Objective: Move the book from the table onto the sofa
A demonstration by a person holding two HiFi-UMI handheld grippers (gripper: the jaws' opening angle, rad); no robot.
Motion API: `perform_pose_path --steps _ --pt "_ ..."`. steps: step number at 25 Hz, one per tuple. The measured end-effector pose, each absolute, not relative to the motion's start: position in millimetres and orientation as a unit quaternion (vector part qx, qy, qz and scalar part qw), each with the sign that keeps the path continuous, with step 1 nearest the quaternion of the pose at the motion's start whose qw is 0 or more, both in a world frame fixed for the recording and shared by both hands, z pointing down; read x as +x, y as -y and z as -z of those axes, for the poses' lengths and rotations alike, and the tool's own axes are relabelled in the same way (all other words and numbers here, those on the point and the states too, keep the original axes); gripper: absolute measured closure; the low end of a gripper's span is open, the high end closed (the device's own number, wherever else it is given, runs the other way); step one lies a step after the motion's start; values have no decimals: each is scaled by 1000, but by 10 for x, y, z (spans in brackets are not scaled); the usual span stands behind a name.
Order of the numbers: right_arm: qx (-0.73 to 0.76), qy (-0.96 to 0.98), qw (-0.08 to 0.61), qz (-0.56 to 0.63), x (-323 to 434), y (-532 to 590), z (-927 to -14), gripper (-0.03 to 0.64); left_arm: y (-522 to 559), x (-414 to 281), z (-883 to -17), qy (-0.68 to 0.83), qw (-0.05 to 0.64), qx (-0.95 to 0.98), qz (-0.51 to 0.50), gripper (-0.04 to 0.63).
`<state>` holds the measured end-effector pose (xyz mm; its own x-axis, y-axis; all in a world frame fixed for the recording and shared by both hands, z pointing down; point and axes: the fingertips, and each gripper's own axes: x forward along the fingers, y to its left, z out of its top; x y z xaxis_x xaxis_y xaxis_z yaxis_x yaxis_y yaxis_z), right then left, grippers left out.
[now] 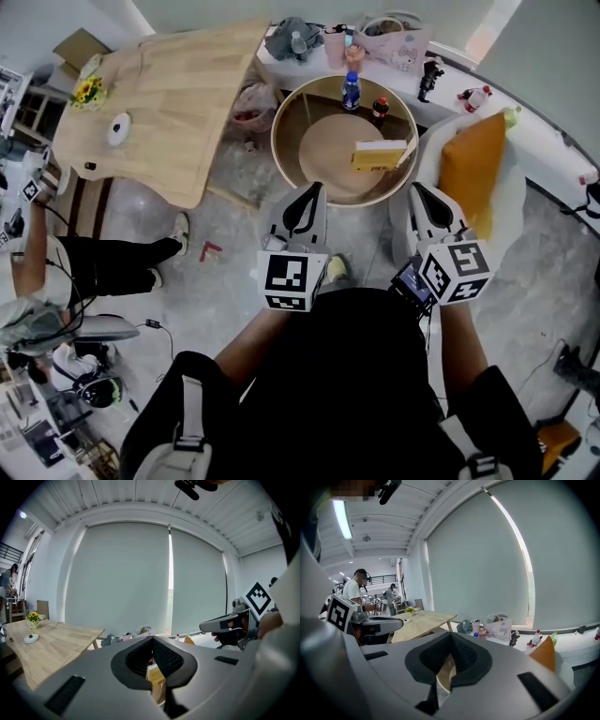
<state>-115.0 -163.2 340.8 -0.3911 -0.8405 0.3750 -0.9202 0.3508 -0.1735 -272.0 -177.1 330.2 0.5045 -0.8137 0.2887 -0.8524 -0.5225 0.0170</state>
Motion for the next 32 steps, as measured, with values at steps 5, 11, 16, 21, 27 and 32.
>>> perform_pose_path --steps 5,11,16,21,27,32 --pt "546 811 115 -176 -1158 1715 -3395 609 1891 -2744 -3276 475 74 869 -121 586" --pt "553 808 115 -169 -1119 1798 -3391 609 1966 -2730 -3292 468 71 872 -125 586" --pt "555 808 112 -165 -1043 1862 -3348 609 2009 -2649 -3267 462 70 875 -128 586" --pt "553 809 114 -163 -962 1977 -3366 609 2114 -2546 -3291 460 72 876 -128 586" --pt "534 821 137 -150 -864 2281 -3392 609 2431 -2430 -3321 469 81 870 -128 586" --pt "511 830 165 -149 -772 2609 -3490 609 2805 -2341 -3354 481 86 862 -135 586"
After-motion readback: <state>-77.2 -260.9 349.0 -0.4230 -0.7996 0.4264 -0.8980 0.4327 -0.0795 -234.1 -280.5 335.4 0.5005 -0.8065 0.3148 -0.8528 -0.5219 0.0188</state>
